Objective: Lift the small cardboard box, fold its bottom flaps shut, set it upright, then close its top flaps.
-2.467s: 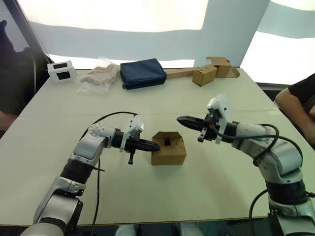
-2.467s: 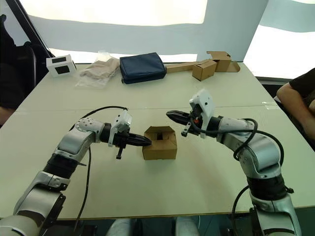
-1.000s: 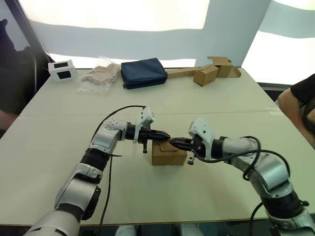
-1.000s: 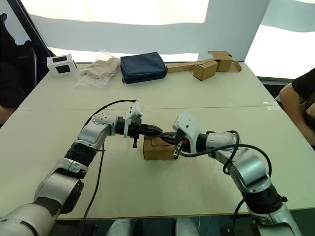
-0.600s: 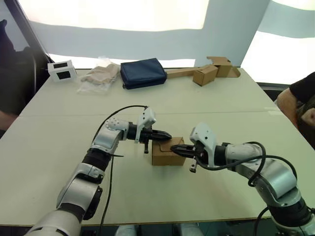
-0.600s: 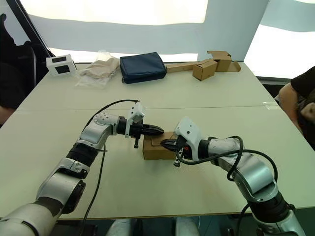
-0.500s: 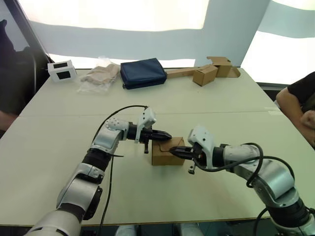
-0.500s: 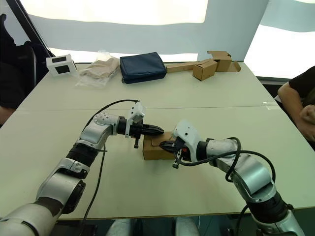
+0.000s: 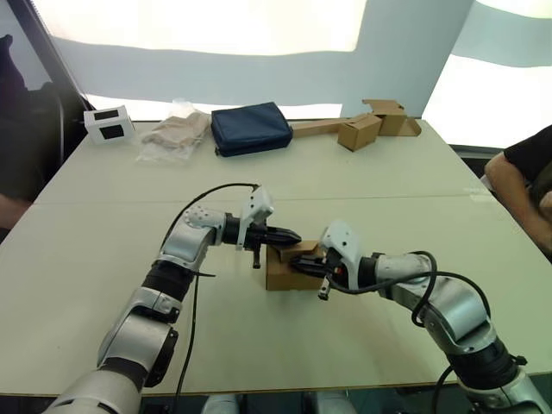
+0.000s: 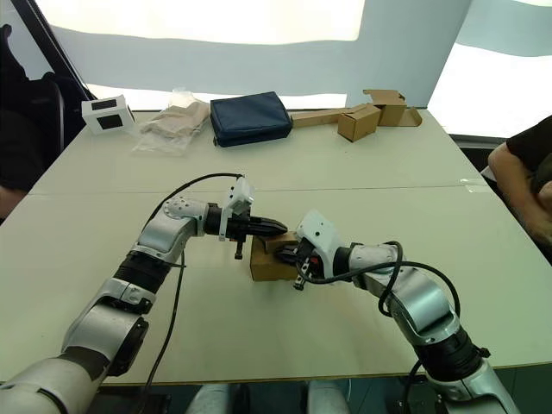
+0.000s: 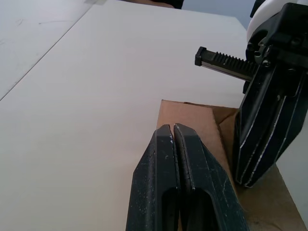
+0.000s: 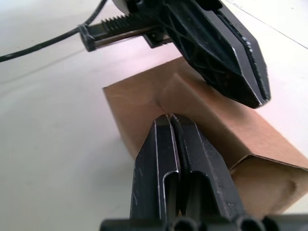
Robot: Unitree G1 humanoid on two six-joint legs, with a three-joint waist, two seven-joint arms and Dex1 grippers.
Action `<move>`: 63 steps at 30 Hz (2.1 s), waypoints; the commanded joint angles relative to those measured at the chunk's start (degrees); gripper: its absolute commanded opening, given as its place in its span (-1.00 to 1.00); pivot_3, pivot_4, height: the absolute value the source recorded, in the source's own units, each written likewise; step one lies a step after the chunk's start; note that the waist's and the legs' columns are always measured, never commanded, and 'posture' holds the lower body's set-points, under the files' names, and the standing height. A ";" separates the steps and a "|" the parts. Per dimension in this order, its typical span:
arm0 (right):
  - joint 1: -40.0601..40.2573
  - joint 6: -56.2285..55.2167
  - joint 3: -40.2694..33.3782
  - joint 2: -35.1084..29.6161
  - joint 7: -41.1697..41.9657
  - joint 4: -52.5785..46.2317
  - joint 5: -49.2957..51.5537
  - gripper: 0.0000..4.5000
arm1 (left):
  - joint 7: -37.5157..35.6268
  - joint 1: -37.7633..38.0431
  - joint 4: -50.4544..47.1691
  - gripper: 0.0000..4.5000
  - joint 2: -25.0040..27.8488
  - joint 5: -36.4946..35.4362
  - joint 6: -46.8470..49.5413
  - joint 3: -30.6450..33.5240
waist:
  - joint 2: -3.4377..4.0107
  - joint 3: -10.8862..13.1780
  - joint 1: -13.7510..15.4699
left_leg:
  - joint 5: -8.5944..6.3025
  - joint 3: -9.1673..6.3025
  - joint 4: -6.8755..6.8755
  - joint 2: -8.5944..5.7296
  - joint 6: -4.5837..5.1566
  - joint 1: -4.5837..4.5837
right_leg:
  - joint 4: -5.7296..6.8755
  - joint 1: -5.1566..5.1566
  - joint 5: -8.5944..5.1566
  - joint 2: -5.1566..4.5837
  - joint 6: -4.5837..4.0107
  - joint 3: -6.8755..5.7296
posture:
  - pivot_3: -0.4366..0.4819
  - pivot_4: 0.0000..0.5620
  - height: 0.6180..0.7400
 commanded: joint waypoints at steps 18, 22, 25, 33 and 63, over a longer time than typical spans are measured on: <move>0.28 7.54 -10.79 -0.83 -0.39 -10.53 10.02 -1.00 | -0.09 4.55 -4.61 -0.97 2.55 3.50 -4.84 -2.22 | 0.00 0.00 0.09 | 0.00 -0.03 0.00 0.01 0.00 0.00 | -0.01 0.01 0.00 -0.03 0.00 -0.01 | -0.05 -0.47 1.00; -0.86 8.96 -13.25 -0.62 -2.22 -11.56 12.23 -1.00 | 0.40 4.94 -7.40 -0.97 2.80 2.02 -2.51 -1.01 | 0.00 0.00 0.06 | 0.00 -0.04 0.00 0.01 0.00 0.01 | 0.00 0.02 0.00 -0.02 -0.01 -0.01 | -0.05 -0.47 1.00; -1.51 8.36 -13.03 -1.38 -2.77 -10.81 11.70 -1.00 | 0.40 4.68 -10.00 -0.97 3.38 1.13 -0.71 -0.35 | 0.00 0.00 0.03 | 0.00 -0.04 0.00 0.02 0.00 0.01 | 0.01 0.02 0.00 -0.02 0.00 0.00 | -0.05 -0.47 1.00; -3.93 5.76 -10.98 -2.53 -2.00 -7.71 9.91 -1.00 | 1.41 4.79 -15.74 -0.97 4.85 -1.47 3.57 1.86 | 0.00 0.00 0.06 | 0.00 -0.03 -0.01 0.02 0.00 0.00 | -0.01 0.01 0.00 -0.02 0.00 0.00 | -0.05 -0.47 1.00; 0.21 2.74 -13.85 -1.01 -0.53 -4.36 11.35 -1.00 | 5.55 13.07 -28.54 -0.97 11.93 -8.45 14.50 7.24 | -0.02 -0.03 -0.08 | 0.00 -0.02 -0.02 0.07 0.00 0.09 | 0.01 0.07 0.00 -0.02 0.00 0.02 | -0.05 -0.47 1.00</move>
